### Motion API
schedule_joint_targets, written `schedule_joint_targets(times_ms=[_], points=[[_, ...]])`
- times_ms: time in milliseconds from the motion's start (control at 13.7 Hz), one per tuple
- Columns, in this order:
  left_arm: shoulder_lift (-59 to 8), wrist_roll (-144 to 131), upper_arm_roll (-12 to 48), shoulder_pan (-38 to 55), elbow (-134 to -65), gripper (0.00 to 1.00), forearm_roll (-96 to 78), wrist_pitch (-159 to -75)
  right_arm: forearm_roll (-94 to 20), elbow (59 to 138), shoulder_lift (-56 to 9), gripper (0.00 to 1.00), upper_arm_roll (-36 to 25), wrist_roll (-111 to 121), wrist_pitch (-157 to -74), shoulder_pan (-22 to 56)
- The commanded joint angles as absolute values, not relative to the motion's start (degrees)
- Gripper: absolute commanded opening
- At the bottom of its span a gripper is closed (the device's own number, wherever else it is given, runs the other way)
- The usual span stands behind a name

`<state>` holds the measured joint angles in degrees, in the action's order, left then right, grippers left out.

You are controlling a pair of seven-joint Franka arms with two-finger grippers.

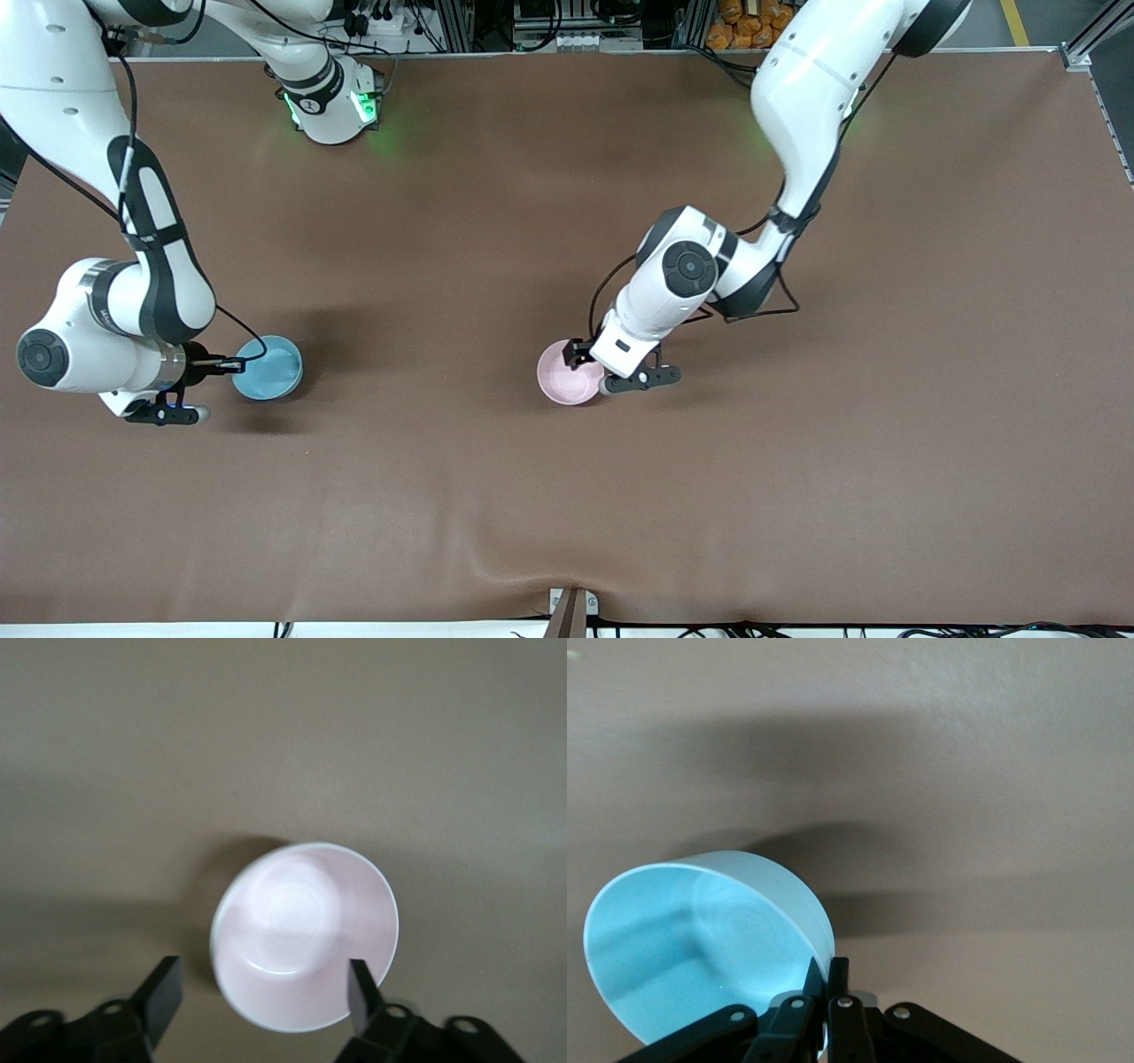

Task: Stack pink and blue bowls on white bowl
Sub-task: 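Open the left gripper and lift away while the right gripper carries the blue bowl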

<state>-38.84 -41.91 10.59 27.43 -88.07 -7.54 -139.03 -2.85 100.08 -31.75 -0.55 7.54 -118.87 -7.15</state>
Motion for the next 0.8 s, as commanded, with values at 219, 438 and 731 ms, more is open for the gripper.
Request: schedule_joint_targets(times_ms=[219,438,731], points=[[-18.0,-39.7,10.1,19.0,-89.2,1.00,-2.8,-112.7,-9.7,97.2,-26.3,0.00,6.1,7.6,-115.4,-6.9],[-10.5,-34.6,10.1,15.3,-89.1,1.00,0.8,-102.6,-11.9,95.2,-26.4,0.00,10.3,0.6,-115.7,-4.4],[-4.6,-27.6,10.2,10.0,-89.0,1.00,2.2,-96.6,-13.8,92.6,-26.6,0.00,11.2,-17.4,-116.1,3.1]])
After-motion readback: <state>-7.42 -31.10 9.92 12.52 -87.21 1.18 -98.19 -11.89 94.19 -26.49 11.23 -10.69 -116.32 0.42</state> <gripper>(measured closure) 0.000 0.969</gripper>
